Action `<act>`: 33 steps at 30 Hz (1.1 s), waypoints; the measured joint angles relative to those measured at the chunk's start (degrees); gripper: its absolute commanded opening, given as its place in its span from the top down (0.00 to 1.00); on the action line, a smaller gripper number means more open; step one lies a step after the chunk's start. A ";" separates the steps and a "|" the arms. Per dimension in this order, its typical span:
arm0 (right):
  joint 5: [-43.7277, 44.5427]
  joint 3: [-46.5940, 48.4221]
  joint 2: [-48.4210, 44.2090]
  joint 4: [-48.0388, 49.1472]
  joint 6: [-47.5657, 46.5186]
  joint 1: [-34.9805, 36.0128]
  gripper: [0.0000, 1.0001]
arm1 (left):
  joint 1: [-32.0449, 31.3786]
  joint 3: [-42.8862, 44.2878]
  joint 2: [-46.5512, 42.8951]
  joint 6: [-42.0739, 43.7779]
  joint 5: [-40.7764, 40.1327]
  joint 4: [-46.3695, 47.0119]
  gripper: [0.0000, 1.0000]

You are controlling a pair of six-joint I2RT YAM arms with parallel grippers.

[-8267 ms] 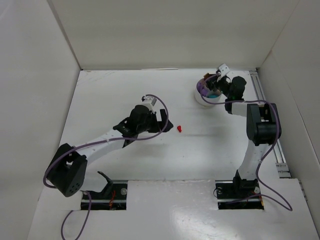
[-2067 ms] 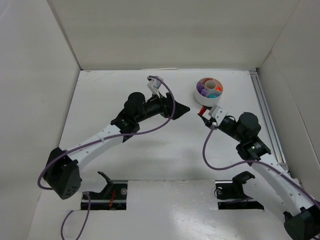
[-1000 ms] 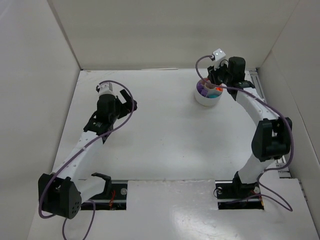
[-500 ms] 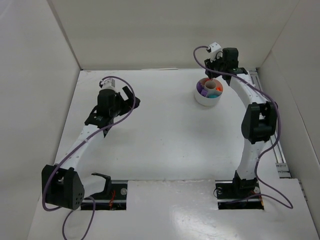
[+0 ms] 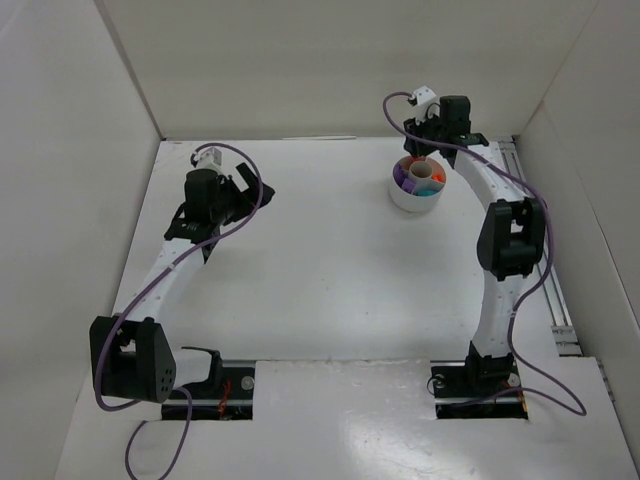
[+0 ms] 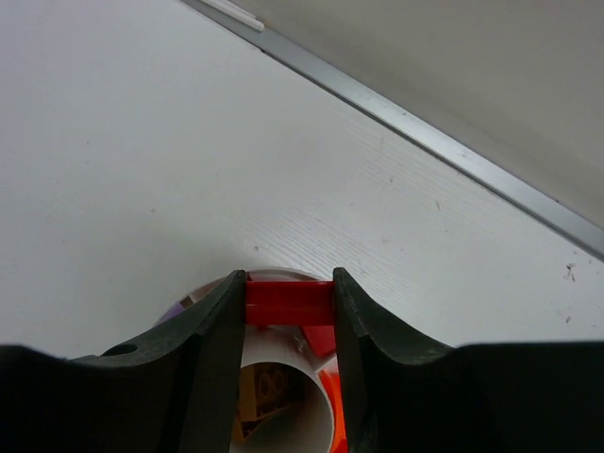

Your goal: Sort the legos into containers by color

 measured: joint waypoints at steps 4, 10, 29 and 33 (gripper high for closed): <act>-0.46 0.00 1.40 -0.09 0.02 0.02 0.83 | -0.02 -0.02 0.00 0.24 0.79 0.26 0.00; -0.90 0.00 3.23 -0.50 0.00 0.02 0.81 | -0.02 0.00 0.00 0.44 0.92 0.28 0.00; -1.60 -3.37 1.44 -0.57 0.00 1.05 0.39 | -0.02 -0.02 -0.02 0.87 1.07 0.28 0.00; -1.16 -5.27 -2.05 -0.26 -0.02 1.16 0.36 | -0.02 -0.09 -0.50 0.87 1.07 0.26 0.00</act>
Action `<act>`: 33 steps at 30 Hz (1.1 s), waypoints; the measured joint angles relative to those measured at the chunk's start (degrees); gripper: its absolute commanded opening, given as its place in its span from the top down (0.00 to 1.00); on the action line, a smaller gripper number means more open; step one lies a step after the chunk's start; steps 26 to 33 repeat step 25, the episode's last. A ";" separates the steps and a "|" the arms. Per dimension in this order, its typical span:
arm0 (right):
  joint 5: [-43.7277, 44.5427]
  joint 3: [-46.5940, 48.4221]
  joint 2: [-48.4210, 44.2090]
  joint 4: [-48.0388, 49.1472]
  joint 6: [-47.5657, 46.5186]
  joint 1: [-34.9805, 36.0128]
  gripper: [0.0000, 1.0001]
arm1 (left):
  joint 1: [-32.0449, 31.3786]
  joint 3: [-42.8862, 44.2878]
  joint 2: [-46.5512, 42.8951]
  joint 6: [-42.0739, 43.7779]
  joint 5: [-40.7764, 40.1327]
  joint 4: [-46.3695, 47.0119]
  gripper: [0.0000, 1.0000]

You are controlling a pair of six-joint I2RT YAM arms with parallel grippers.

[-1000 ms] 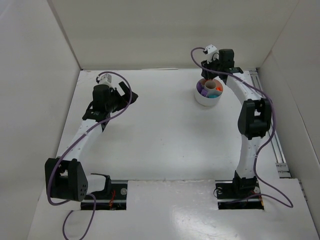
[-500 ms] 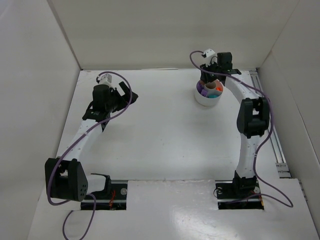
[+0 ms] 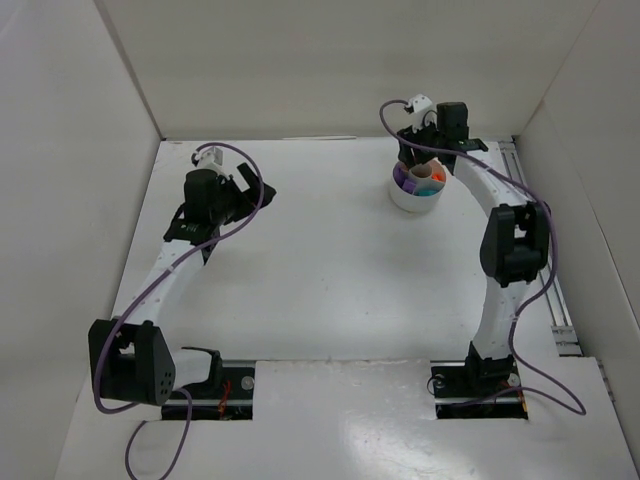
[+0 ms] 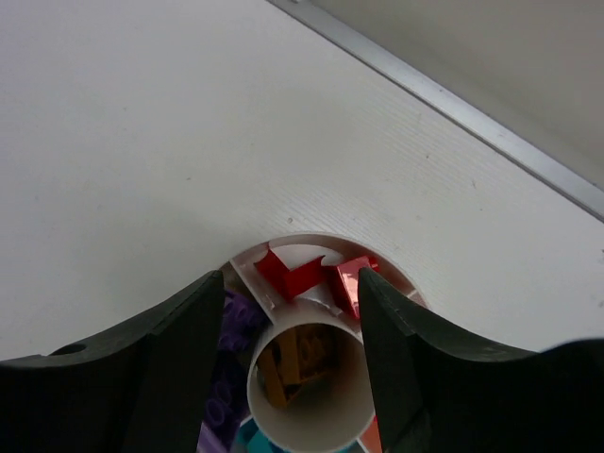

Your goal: Sort the legos into containers by color

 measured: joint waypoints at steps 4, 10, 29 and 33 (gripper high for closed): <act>0.76 -1.73 -5.38 0.44 -0.04 0.00 0.35 | 0.00 0.00 -1.01 0.00 0.02 0.02 0.00; 3.06 -7.58 -18.75 2.93 -1.73 -0.17 0.00 | 0.00 -0.33 -3.04 -0.02 -0.28 0.00 0.00; 5.20 -41.68 -53.90 7.21 -5.42 -3.78 0.00 | -4.24 -4.57 -12.70 -1.40 -11.41 -2.36 0.00; 5.20 -41.68 -53.90 7.21 -5.42 -3.78 0.00 | -4.24 -4.57 -12.70 -1.40 -11.41 -2.36 0.00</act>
